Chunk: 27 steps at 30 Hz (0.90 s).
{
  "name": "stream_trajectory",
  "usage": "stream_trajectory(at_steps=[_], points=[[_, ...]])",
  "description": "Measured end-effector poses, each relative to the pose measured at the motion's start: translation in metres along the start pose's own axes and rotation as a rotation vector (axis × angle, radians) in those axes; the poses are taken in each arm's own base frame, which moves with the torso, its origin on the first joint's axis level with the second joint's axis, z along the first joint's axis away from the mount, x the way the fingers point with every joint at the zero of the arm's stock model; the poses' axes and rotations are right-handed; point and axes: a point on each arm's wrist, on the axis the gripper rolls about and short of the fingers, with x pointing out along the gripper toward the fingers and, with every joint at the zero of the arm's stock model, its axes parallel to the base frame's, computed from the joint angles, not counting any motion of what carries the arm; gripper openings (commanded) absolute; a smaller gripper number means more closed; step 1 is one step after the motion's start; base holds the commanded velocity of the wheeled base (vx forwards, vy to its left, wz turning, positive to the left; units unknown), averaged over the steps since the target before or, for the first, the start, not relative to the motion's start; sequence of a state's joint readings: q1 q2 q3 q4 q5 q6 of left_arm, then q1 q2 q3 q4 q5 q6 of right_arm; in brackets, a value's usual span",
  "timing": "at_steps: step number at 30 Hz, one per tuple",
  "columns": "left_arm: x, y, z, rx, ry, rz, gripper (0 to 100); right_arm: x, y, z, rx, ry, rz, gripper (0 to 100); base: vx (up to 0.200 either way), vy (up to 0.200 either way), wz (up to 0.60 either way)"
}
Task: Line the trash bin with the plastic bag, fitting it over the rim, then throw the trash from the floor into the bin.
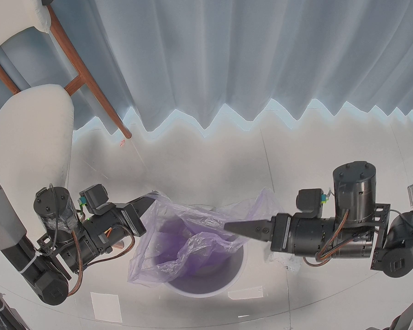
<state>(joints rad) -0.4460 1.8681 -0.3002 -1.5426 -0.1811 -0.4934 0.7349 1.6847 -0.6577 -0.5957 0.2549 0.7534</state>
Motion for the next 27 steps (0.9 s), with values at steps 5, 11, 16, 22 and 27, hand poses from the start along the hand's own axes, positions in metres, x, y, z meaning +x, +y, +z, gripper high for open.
stream_trajectory(at_steps=[5, 11, 16, 22, 27], points=[[0.001, -0.001, 0.000, 0.000, -0.004, 0.004, 0, 0.010, 0.001, -0.017, -0.011, 0.053, -0.020, 100, 0.000, 0.000, 0.00], [0.001, -0.001, 0.000, 0.000, -0.004, 0.004, 0, 0.020, -0.009, -0.033, -0.006, 0.107, -0.066, 100, 0.000, 0.000, 0.00], [0.001, -0.001, 0.000, 0.001, -0.007, 0.002, 0, 0.028, -0.013, -0.035, 0.016, 0.113, -0.092, 100, 0.000, 0.000, 0.00], [-0.001, -0.003, 0.003, 0.000, -0.013, -0.007, 0, 0.039, -0.015, -0.028, 0.087, 0.049, -0.143, 100, 0.000, 0.000, 0.00], [-0.003, -0.005, 0.005, 0.000, -0.022, -0.013, 0, 0.045, -0.016, -0.023, 0.148, 0.020, -0.158, 100, 0.000, 0.000, 0.00]])
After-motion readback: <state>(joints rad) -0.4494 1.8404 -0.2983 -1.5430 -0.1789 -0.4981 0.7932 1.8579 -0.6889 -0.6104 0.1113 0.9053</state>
